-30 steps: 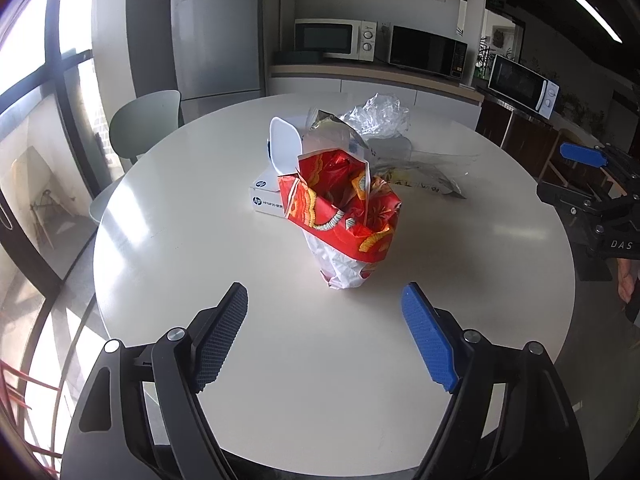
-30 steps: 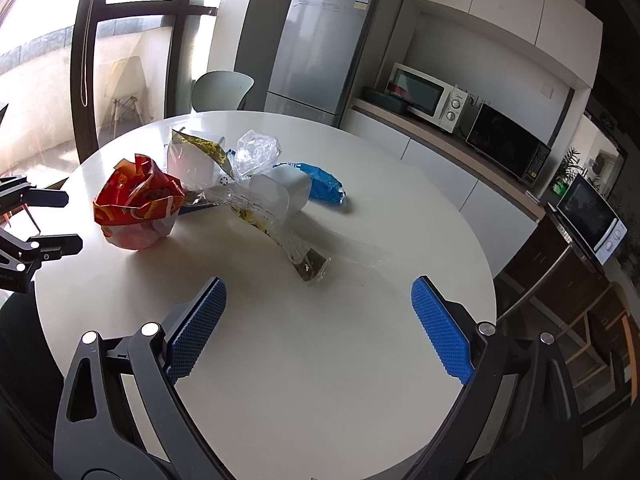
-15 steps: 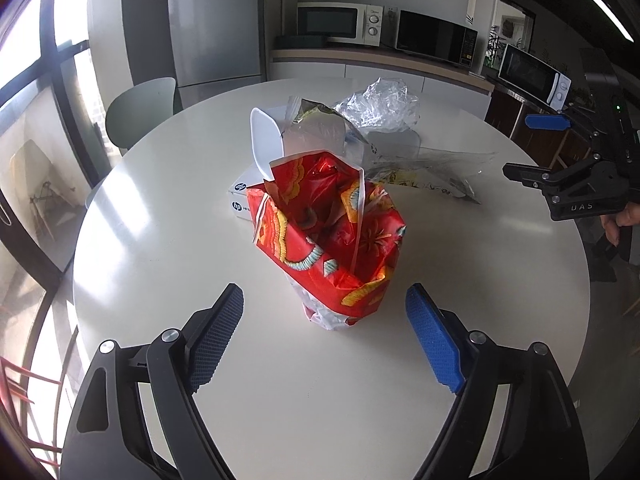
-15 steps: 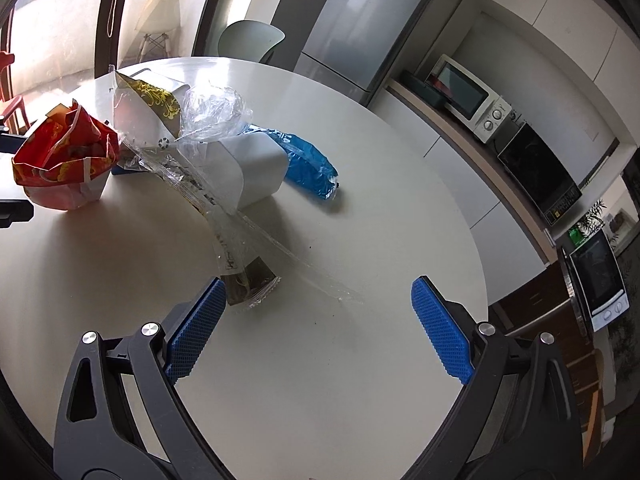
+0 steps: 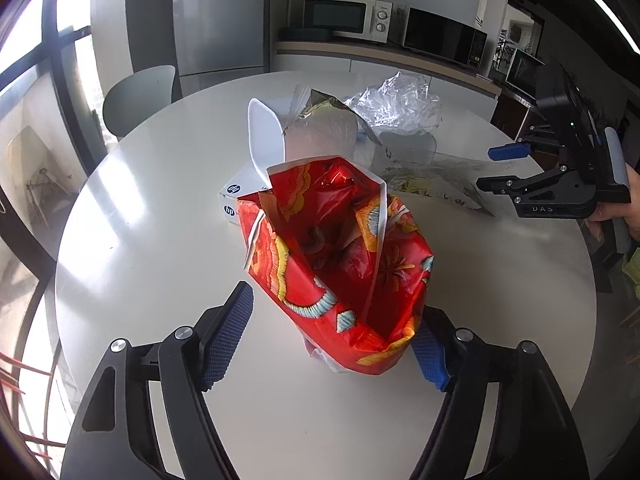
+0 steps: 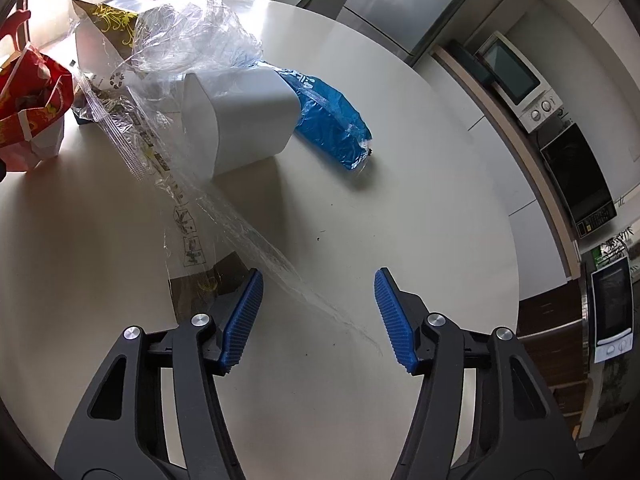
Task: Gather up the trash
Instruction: 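Grasp the red snack bag with the left tool while the right tool grasps the clear wrapper, then carry the red bag and clear wrapper down over the blue wastebasket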
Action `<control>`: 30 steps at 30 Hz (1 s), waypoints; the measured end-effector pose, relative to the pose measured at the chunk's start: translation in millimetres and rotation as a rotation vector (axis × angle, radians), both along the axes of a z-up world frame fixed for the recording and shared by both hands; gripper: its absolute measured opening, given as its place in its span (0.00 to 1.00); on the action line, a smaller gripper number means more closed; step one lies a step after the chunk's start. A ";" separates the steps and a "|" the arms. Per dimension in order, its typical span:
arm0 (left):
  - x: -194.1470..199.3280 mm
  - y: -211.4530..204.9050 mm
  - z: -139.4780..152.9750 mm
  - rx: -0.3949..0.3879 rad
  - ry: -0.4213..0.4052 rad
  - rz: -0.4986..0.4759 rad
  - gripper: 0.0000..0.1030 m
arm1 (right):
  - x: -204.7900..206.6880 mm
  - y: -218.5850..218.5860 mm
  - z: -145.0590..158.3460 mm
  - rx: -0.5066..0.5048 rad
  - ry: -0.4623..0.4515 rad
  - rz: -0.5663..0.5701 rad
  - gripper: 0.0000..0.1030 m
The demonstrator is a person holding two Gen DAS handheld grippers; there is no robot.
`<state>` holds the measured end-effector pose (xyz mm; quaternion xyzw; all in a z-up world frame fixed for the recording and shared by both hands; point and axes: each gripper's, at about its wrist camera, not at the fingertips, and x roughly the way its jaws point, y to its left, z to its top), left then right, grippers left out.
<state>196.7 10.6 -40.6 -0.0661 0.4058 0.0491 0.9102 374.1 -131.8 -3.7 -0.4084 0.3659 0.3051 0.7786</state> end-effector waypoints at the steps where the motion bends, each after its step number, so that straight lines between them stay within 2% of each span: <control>1: -0.5 1.1 -0.5 -0.005 -0.001 -0.003 0.58 | -0.6 -1.6 -1.2 -0.003 0.002 -0.008 0.20; 2: -1.6 1.5 -1.7 -0.007 -0.003 -0.006 0.54 | -1.9 -3.7 -1.8 -0.003 0.004 -0.017 0.13; 4: -3.2 4.3 -3.9 -0.010 -0.003 -0.008 0.35 | -5.5 -9.2 -0.6 0.017 0.021 -0.035 0.07; 7: -7.6 8.3 -3.2 -0.033 -0.018 -0.004 0.22 | -15.6 -18.2 3.3 0.059 0.026 -0.064 0.03; 15: -35.0 13.3 6.2 -0.061 -0.079 -0.007 0.17 | -49.3 -39.5 24.1 0.186 0.035 -0.174 0.01; 20: -52.9 18.4 10.4 -0.078 -0.100 -0.006 0.16 | -70.5 -44.1 27.9 0.245 0.058 -0.234 0.01; 30: -86.1 19.9 18.0 -0.061 -0.138 -0.029 0.14 | -126.9 -46.6 24.5 0.393 0.100 -0.335 0.01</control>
